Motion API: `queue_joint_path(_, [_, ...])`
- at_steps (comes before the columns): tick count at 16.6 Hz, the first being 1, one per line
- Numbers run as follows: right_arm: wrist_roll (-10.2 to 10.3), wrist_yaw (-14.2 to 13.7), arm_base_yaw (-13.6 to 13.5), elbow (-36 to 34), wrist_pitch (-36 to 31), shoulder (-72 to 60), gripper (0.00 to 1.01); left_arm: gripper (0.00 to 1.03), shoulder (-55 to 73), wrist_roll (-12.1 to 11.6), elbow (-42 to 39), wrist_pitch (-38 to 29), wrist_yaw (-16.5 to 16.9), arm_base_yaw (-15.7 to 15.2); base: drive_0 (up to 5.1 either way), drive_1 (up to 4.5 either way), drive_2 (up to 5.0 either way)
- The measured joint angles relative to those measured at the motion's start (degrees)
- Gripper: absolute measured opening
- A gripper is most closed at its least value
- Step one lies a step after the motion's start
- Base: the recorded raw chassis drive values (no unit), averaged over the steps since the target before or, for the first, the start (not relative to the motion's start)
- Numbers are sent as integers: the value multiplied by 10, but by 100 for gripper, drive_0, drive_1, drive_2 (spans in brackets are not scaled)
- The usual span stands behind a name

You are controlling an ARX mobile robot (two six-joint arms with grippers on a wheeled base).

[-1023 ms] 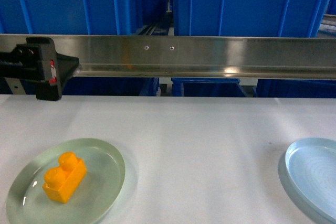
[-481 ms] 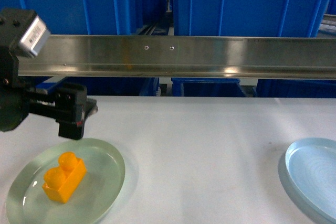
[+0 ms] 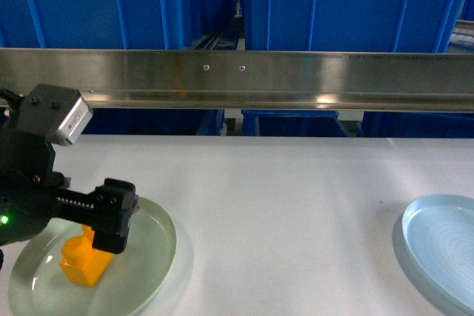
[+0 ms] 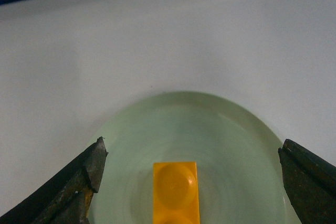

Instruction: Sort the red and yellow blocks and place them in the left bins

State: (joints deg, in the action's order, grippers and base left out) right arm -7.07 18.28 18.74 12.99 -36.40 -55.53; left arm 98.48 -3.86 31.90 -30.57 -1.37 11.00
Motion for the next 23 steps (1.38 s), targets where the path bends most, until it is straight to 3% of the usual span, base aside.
queue_joint_path(9, [0, 0, 0, 0, 0, 0, 29, 98, 134, 22, -13, -86, -4, -16, 0, 0, 0])
queue_joint_path(11, [0, 0, 0, 0, 0, 0, 29, 96, 141, 25, -12, -101, 10, -16, 0, 0, 0])
queue_joint_path(14, [0, 0, 0, 0, 0, 0, 29, 62, 148, 35, -11, -104, 20, -9, 0, 0, 0])
queue_joint_path(18, [0, 0, 0, 0, 0, 0, 29, 30, 145, 42, -15, -95, 16, 5, 0, 0, 0])
queue_joint_path(23, [0, 0, 0, 0, 0, 0, 29, 29, 69, 47, -20, -58, 26, -7, 0, 0, 0])
